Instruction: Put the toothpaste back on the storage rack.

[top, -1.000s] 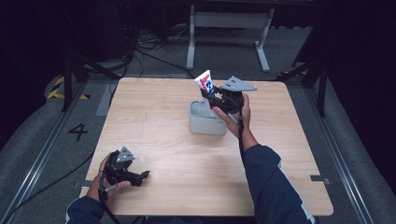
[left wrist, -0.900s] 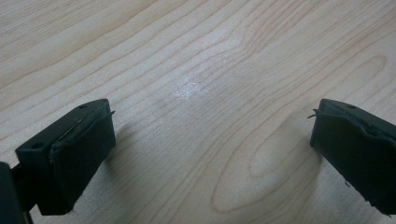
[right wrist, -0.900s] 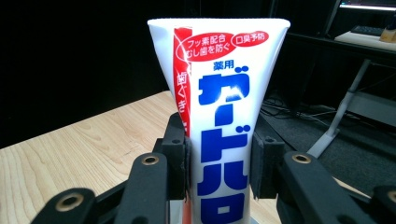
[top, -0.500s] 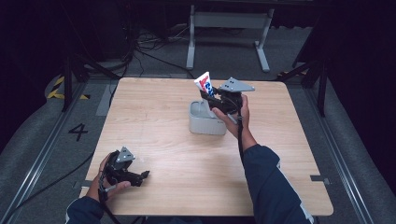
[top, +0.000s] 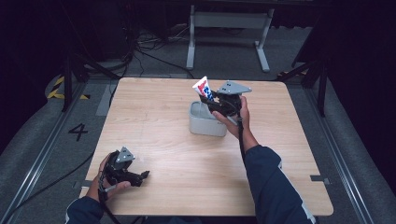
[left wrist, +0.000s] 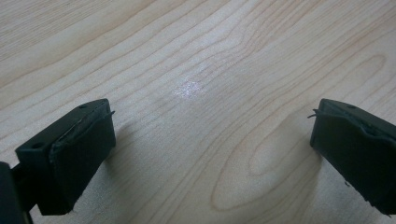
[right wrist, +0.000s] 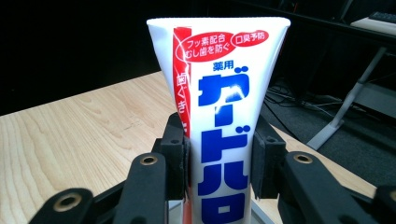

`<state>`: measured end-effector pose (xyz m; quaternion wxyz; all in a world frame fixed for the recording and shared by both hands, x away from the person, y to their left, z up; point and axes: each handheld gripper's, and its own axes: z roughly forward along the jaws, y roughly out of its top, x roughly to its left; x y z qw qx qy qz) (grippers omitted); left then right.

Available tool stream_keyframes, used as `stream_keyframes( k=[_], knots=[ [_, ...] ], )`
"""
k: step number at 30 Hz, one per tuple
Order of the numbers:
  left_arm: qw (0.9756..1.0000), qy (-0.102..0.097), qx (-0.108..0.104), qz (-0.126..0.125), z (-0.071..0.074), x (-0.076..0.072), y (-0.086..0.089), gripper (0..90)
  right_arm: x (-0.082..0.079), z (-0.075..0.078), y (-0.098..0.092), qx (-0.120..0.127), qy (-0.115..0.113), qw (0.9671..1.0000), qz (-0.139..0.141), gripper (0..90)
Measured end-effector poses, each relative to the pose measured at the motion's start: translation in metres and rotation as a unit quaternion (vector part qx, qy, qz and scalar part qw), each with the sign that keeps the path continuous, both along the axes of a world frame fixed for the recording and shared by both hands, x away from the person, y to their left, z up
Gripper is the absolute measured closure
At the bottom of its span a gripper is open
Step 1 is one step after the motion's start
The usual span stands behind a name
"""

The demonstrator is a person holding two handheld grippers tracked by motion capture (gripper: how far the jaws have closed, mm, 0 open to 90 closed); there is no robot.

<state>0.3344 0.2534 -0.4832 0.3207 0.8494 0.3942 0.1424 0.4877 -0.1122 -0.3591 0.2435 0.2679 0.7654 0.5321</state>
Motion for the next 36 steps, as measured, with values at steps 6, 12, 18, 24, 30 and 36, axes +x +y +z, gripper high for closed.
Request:
stream_keyframes(
  k=[6,12,18,24,30,36],
  knots=[
    [1.0000,0.001,0.000,0.000,0.000,0.000,0.000,0.5,-0.004,-0.002,-0.005,-0.009,0.005,0.9999,0.001,64.3],
    [1.0000,0.002,0.000,0.002,0.000,-0.001,0.000,0.5,-0.007,-0.004,-0.009,-0.031,0.016,0.9993,0.012,64.2],
    [1.0000,0.002,0.000,0.002,0.000,-0.001,0.000,0.5,-0.008,-0.002,-0.011,-0.045,0.022,0.9985,0.020,63.8],
    [1.0000,0.003,0.001,0.003,0.000,-0.001,0.000,0.5,-0.012,-0.001,-0.018,-0.058,0.028,0.9976,0.026,63.4],
    [1.0000,0.003,0.001,0.004,0.000,-0.001,0.000,0.5,-0.013,-0.005,-0.023,-0.074,0.039,0.9960,0.030,63.0],
    [1.0000,0.003,0.001,0.004,0.000,-0.001,0.000,0.5,-0.014,-0.009,-0.028,-0.088,0.053,0.9942,0.030,62.7]
  ],
)
